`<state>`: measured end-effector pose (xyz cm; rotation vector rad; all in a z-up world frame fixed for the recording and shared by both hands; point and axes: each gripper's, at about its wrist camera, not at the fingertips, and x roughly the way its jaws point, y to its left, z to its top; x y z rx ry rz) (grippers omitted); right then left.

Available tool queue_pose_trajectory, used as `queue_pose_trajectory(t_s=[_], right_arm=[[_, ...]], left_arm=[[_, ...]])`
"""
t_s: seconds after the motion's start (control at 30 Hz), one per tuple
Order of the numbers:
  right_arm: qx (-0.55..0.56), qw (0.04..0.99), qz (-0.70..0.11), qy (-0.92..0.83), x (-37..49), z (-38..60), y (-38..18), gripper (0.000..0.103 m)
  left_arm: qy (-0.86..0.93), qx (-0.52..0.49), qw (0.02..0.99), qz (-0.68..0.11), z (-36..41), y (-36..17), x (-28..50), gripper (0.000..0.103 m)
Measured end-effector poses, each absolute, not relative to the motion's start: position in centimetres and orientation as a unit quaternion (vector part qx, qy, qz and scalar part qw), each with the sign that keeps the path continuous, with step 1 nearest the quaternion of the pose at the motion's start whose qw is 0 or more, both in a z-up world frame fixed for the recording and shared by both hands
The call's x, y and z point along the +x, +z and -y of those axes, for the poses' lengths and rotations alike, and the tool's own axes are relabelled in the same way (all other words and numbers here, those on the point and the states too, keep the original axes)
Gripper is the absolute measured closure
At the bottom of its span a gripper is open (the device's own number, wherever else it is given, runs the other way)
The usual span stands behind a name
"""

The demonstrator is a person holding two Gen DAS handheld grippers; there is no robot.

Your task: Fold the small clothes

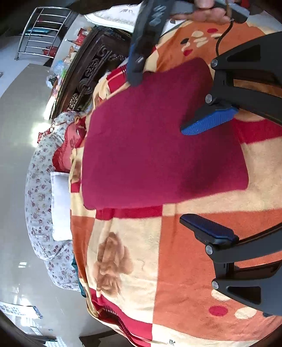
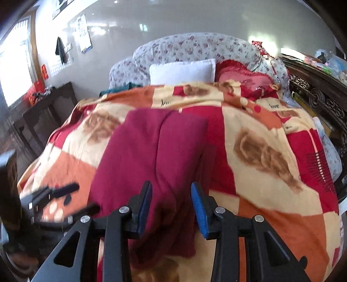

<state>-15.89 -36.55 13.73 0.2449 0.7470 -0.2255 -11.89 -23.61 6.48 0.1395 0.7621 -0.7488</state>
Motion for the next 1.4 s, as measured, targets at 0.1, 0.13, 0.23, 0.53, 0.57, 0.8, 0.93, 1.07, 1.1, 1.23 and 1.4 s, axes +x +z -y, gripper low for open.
queue_pose_trajectory(t_s=[0.1, 0.13, 0.23, 0.53, 0.57, 0.8, 0.93, 1.07, 1.1, 1.23, 1.4], right_arm=[[0.141, 0.912, -0.362, -0.13, -13.3, 38.3, 13.3, 0.056], [0.141, 0.91, -0.365, -0.135, -12.5, 38.8, 13.0, 0.056], [0.128, 0.906, -0.379, -0.139, -9.9, 40.0, 12.0, 0.07], [0.076, 0.902, -0.395, -0.156, -6.6, 40.7, 9.5, 0.084], [0.088, 0.903, -0.392, -0.154, -6.9, 41.0, 9.6, 0.084], [0.121, 0.917, -0.358, -0.128, -12.2, 39.0, 13.7, 0.077], [0.106, 0.92, -0.362, -0.108, -14.8, 36.5, 14.0, 0.071], [0.102, 0.903, -0.403, -0.112, -14.8, 36.7, 10.8, 0.061], [0.129, 0.9, -0.403, -0.099, -15.0, 37.6, 10.2, 0.052], [0.222, 0.903, -0.357, -0.087, -16.8, 40.9, 10.2, 0.028], [0.287, 0.893, -0.339, -0.065, -16.7, 43.2, 9.3, 0.022]], left_arm=[[-0.368, 0.073, 0.853, -0.364, 24.3, 6.3, -12.3, 0.028], [-0.37, 0.077, 0.851, -0.365, 24.6, 6.0, -12.4, 0.028], [-0.371, 0.081, 0.846, -0.375, 25.3, 5.2, -12.2, 0.028], [-0.367, 0.071, 0.845, -0.383, 26.0, 3.6, -11.1, 0.022], [-0.367, 0.069, 0.844, -0.385, 26.0, 3.5, -11.2, 0.021], [-0.359, 0.076, 0.843, -0.394, 25.9, 3.0, -11.3, 0.021], [-0.356, 0.073, 0.844, -0.396, 25.7, 3.1, -11.5, 0.021], [-0.36, 0.069, 0.84, -0.399, 25.3, 3.5, -11.7, 0.021], [-0.365, 0.061, 0.838, -0.4, 24.9, 3.7, -11.7, 0.021], [-0.377, 0.028, 0.836, -0.397, 23.0, 4.8, -10.7, 0.017], [-0.388, -0.043, 0.83, -0.398, 21.2, 5.2, -7.5, 0.008]])
